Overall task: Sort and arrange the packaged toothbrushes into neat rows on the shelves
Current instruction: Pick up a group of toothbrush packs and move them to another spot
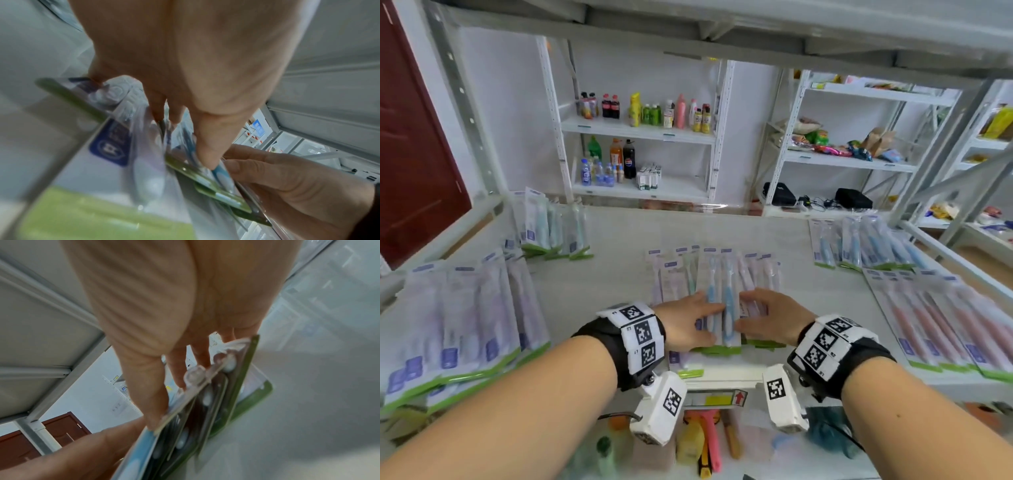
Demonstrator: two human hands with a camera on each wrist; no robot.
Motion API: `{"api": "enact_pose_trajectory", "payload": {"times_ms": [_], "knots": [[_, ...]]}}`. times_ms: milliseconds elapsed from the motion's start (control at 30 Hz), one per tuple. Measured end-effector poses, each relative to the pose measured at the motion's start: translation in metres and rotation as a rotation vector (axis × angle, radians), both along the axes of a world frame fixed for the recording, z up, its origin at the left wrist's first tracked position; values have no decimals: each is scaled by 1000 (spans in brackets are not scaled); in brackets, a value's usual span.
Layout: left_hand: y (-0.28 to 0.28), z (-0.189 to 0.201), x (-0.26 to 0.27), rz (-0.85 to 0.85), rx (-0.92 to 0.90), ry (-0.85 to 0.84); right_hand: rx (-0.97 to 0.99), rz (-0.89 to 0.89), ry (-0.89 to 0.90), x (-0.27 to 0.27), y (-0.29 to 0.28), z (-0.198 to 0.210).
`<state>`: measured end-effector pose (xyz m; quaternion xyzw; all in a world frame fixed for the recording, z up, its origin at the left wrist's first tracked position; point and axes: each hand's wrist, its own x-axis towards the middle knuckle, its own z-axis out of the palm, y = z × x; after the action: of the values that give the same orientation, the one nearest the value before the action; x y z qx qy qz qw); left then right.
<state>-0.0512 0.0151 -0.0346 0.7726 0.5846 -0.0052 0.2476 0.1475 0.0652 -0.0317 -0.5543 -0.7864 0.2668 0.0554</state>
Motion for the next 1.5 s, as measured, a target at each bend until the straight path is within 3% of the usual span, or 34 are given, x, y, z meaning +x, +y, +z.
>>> {"api": "enact_pose_trajectory", "payload": {"times_ms": [100, 267, 333, 667, 800, 1033, 1167, 1233, 1400, 1500], "knots": [[-10, 0, 0, 9, -5, 0, -23, -29, -49, -5, -9, 10], [-19, 7, 1, 79, 13, -88, 93, -94, -451, -25, -29, 24], [-21, 7, 3, 111, 44, -121, 97, -106, -534, -34, -34, 25], [-20, 10, 11, 334, 99, -147, 25, -190, -415, -51, -36, 22], [-17, 8, 15, 411, 92, -211, -4, -270, -287, -40, -34, 23], [-3, 18, 15, 550, 186, -327, 28, -427, 149, 7, -30, 31], [10, 27, 20, 565, 282, -500, -74, -586, 648, 34, -26, 24], [17, 31, 30, 569, 304, -623, -92, -619, 785, 51, -22, 21], [36, 35, 71, 631, 64, -1026, -20, -675, 843, 90, 0, 21], [51, 38, 103, 647, 22, -1073, 30, -741, 782, 118, 23, 27]]}}
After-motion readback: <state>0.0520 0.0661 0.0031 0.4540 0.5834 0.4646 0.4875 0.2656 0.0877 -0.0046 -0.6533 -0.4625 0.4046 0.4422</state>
